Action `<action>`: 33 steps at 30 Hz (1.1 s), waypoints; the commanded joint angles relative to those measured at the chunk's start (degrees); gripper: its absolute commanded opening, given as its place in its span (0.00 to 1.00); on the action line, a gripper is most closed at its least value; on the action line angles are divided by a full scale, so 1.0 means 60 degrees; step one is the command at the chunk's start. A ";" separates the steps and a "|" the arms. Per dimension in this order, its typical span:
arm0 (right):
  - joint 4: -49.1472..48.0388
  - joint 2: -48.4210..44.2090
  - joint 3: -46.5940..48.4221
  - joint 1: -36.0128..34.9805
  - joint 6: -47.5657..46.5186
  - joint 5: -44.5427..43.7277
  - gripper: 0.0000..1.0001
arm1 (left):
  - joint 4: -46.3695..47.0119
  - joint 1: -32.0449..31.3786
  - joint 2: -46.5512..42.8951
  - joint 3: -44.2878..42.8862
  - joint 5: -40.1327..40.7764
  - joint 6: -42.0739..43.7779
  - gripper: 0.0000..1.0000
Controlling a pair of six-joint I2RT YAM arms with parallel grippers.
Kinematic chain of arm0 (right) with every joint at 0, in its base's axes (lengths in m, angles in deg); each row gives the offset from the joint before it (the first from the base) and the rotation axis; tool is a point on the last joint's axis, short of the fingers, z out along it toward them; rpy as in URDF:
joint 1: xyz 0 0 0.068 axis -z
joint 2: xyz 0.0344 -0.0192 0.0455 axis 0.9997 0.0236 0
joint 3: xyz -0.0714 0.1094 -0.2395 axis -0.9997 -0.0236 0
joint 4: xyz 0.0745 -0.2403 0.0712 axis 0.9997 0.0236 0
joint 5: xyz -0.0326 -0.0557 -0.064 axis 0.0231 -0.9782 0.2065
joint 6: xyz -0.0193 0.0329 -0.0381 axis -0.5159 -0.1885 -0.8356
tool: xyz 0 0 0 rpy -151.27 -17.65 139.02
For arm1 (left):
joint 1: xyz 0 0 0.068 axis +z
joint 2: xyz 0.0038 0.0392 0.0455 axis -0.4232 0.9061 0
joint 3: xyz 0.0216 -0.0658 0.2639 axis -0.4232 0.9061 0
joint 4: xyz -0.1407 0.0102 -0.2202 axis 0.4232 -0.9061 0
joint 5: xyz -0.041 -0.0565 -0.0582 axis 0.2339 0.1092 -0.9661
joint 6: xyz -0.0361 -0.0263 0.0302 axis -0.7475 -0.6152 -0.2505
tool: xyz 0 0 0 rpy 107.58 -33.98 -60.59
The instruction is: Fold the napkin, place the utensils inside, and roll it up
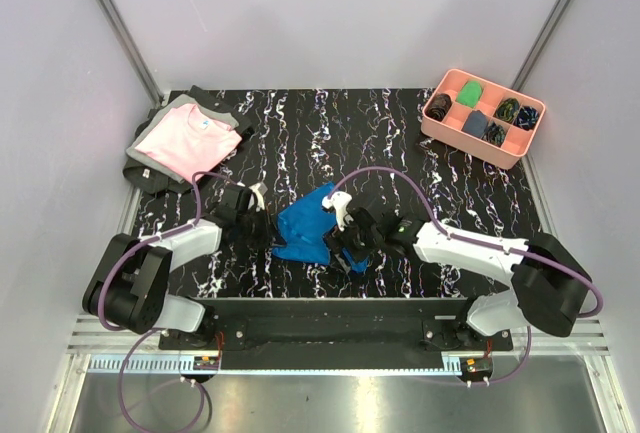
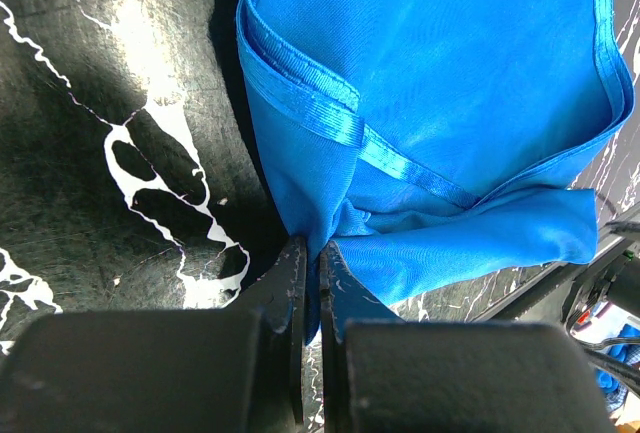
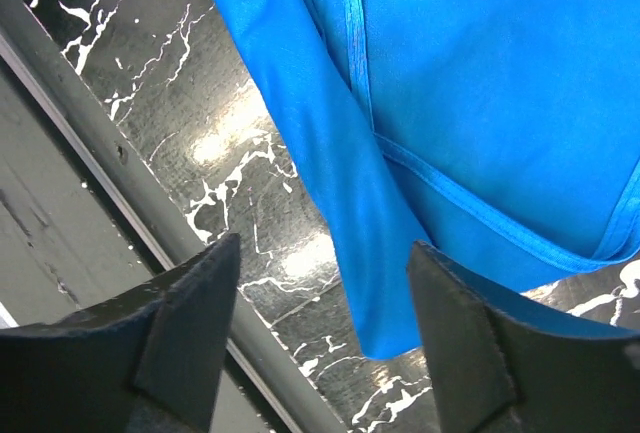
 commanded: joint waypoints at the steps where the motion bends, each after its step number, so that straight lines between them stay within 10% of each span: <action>1: -0.0289 0.0108 -0.0082 -0.0081 0.0862 -0.0118 0.69 | -0.0418 0.0065 0.0193 -0.0058 0.0095 0.0211 0.00; 15: 0.0018 0.1001 -0.0185 -0.0081 0.1830 -0.0630 0.61 | -0.0535 0.0255 0.0163 -0.0116 0.0021 0.0357 0.00; 33: 0.0765 0.1120 0.0328 -0.0081 0.1816 -0.1025 0.77 | -0.0564 0.0358 0.0222 -0.0160 -0.0052 0.0445 0.00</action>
